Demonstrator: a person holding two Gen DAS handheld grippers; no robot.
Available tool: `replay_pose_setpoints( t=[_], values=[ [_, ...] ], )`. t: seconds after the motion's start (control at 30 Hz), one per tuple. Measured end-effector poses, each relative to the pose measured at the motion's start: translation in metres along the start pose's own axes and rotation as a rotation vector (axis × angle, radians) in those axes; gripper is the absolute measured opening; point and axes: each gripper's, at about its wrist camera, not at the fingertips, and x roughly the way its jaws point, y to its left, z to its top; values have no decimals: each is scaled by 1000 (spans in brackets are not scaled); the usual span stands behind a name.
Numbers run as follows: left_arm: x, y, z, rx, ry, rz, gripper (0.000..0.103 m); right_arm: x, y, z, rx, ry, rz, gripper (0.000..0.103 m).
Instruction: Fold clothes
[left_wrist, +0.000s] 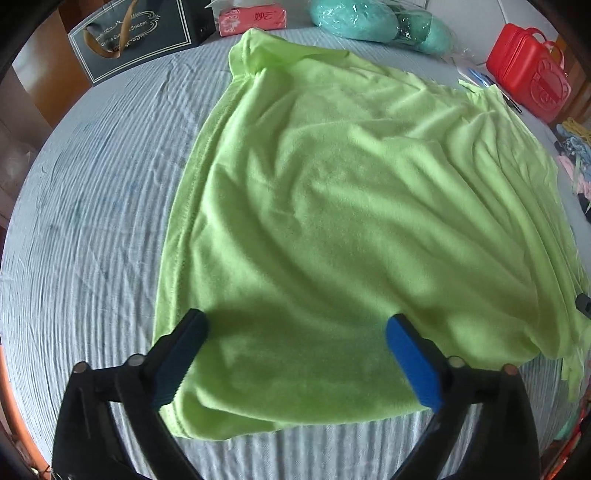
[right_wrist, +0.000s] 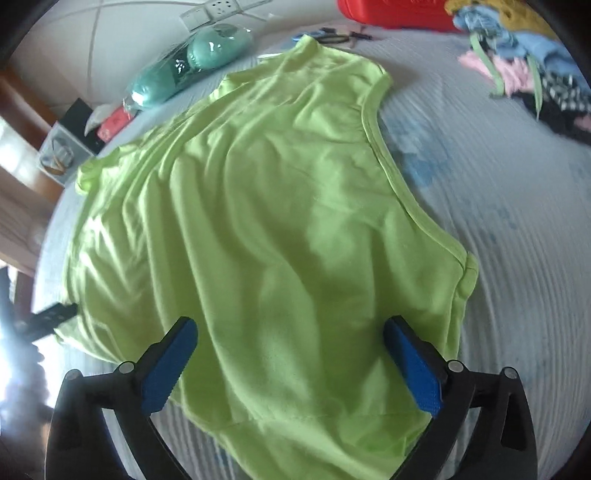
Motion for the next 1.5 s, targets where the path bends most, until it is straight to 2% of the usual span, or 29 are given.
replay_pose_setpoints(
  t=[0.07, 0.17, 0.23, 0.27, 0.3, 0.37, 0.47, 0.53, 0.57, 0.67, 0.87, 1.0, 1.07, 1.1, 1.13, 1.17, 1.2, 1.27, 1.37, 1.43, 1.5],
  values=[
    [0, -1, 0, -6, 0, 3, 103, 1, 3, 1, -12, 0, -18, 103],
    [0, -3, -2, -11, -12, 4, 103, -2, -1, 0, 5, -25, 1, 102],
    [-6, -1, -4, -16, -18, -1, 103, -4, -2, -3, 5, -49, -13, 98],
    [-9, 0, -5, -20, -19, -5, 103, -5, -1, -4, -8, -60, -42, 88],
    [-12, 1, -7, -23, -21, -8, 103, -7, 0, -5, -21, -65, -79, 70],
    [-19, 3, -9, -30, -24, -15, 102, -15, -3, -9, -26, -59, -75, 49],
    [-32, 5, -16, -23, -43, -14, 102, -47, -16, -24, -26, -95, -43, 49],
    [-44, 8, -28, 24, -81, 13, 102, -67, -25, -37, -29, -116, -52, 55],
    [-44, 11, -31, 40, -82, 14, 102, -76, -30, -44, -26, -124, -56, 58],
    [-40, 18, -48, 66, -67, 8, 102, -96, -43, -67, -12, -107, -64, 59],
    [-15, 16, -60, 75, -23, -6, 102, -92, -45, -101, -22, -26, -40, 60],
    [-14, 16, -66, 66, -58, -5, 102, -72, -33, -113, -88, 16, -73, 64],
    [-18, 16, -66, 62, -70, -4, 91, -61, -31, -115, -109, 27, -118, 63],
    [-22, 15, -65, 64, -78, -6, 65, -58, -27, -113, -130, 24, -150, 44],
    [-26, 15, -65, 66, -87, -8, 27, -61, -24, -108, -140, 15, -152, 22],
    [-29, 14, -63, 62, -88, -2, 16, -65, -22, -102, -140, 7, -136, 6],
    [-30, 14, -61, 54, -83, 10, 9, -70, -21, -95, -140, -2, -121, 6],
    [-39, 17, -55, 31, -94, 5, 8, -80, -17, -83, -148, -29, -99, 6],
    [-61, 22, -41, 1, -124, -30, 7, -104, -11, -42, -179, -111, -67, 6],
    [-71, 25, -20, -18, -139, -53, 7, -116, -8, -12, -198, -153, -49, 6],
    [-73, 30, 11, -35, -130, -70, 7, -110, -7, 25, -197, -156, -23, 6]
  ],
)
